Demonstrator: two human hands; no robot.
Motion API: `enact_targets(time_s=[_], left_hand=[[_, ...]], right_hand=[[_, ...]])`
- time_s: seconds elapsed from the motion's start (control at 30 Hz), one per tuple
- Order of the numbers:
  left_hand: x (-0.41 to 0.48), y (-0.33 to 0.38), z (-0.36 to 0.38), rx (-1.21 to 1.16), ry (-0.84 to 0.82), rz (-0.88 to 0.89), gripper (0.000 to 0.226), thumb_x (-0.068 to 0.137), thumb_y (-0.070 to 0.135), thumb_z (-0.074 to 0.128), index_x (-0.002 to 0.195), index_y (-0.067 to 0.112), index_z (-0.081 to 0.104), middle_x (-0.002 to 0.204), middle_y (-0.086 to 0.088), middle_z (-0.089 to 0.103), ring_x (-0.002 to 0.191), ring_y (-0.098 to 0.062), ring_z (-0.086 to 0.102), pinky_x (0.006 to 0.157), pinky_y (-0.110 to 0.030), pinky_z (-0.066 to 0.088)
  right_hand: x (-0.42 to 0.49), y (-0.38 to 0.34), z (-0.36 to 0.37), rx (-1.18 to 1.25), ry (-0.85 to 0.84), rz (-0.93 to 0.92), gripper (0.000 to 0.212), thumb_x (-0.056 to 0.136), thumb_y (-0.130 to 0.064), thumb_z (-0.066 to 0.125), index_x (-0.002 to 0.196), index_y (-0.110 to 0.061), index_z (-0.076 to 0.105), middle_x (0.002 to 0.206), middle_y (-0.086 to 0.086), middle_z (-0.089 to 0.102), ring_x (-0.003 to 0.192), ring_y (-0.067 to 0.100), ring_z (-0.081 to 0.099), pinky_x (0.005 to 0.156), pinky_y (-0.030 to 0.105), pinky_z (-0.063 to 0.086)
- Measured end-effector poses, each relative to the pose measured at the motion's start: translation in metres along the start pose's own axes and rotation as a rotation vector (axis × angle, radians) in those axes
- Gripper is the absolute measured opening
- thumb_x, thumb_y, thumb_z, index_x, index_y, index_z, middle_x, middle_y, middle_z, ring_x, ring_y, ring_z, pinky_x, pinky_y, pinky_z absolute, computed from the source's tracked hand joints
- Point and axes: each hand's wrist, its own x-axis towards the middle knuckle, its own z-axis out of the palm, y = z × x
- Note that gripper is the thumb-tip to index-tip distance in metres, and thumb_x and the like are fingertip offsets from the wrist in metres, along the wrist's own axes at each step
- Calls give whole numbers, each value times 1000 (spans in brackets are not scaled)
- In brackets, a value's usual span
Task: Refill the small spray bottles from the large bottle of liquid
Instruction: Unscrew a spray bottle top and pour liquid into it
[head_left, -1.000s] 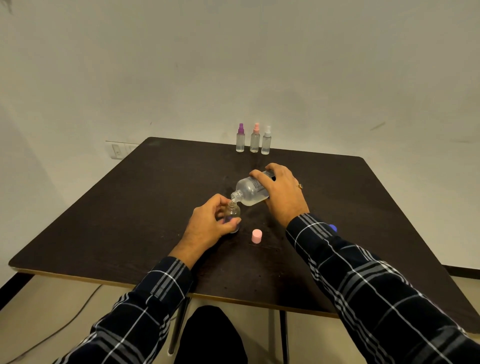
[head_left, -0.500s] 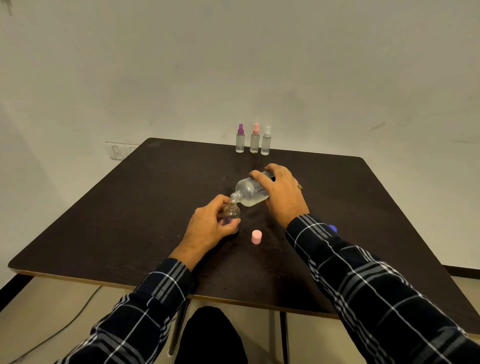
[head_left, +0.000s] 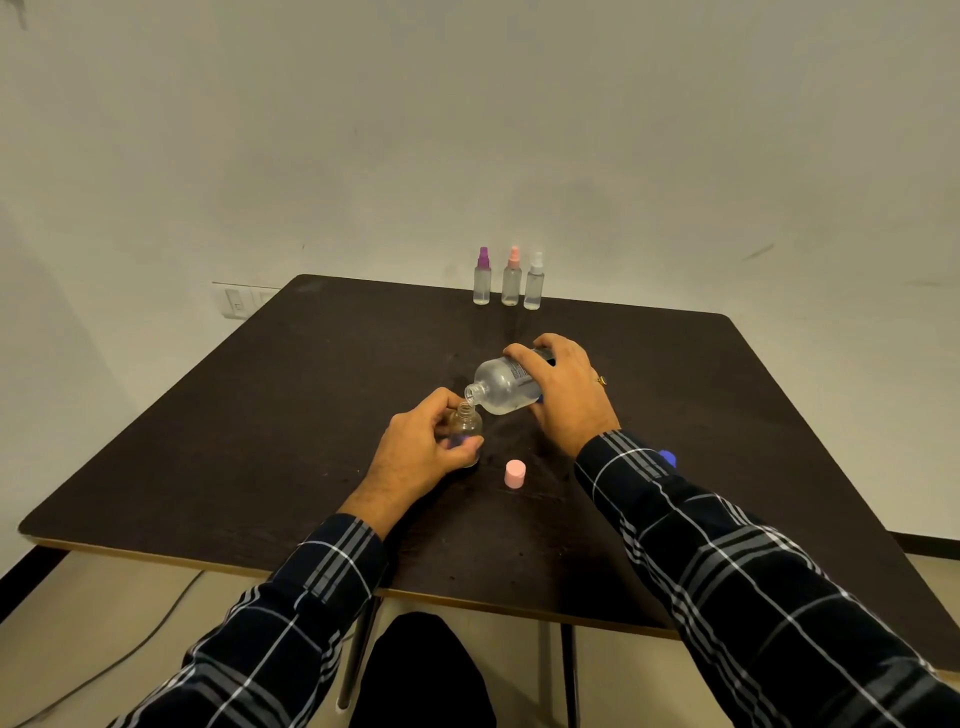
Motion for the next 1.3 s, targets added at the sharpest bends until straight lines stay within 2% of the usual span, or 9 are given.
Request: enact_targets(time_s=[0.3,0.63,0.87,1.3], left_hand=[[1,-1,0,-19,-1,-12,30,82,28,84,100,33,61,93,11,74,85,3,71,84,-29,62],[1,0,0,-31,1,-15,30,82,26,84,99,34,61,94,11,73,88,3,71,86,-29,62],[1,-1,0,-44,-3,-26,30,82,25,85,100,34,61,96,11,73,89,3,71,86,-28,62],[2,-2,0,-28,-2,-17,31,82,28,84,101,34,61,96,12,73,88,0,72,85,-32,62]], right_hand=[[-4,2,2,47,-26,23,68,83,-13,77,140,-33,46,142,9,40,135,30,36,107,51,44],[-3,4,-1,11,-41,13,67,85,-13,75,142,-33,46,142,9,41,135,29,36,108,49,44],[2,0,-5,-59,-25,-12,69,83,-12,77,141,-32,47,142,12,42,134,33,38,105,55,45],[3,-3,-14,-111,-18,-47,68,84,-11,75,142,-31,47,144,14,42,136,34,37,106,55,42]])
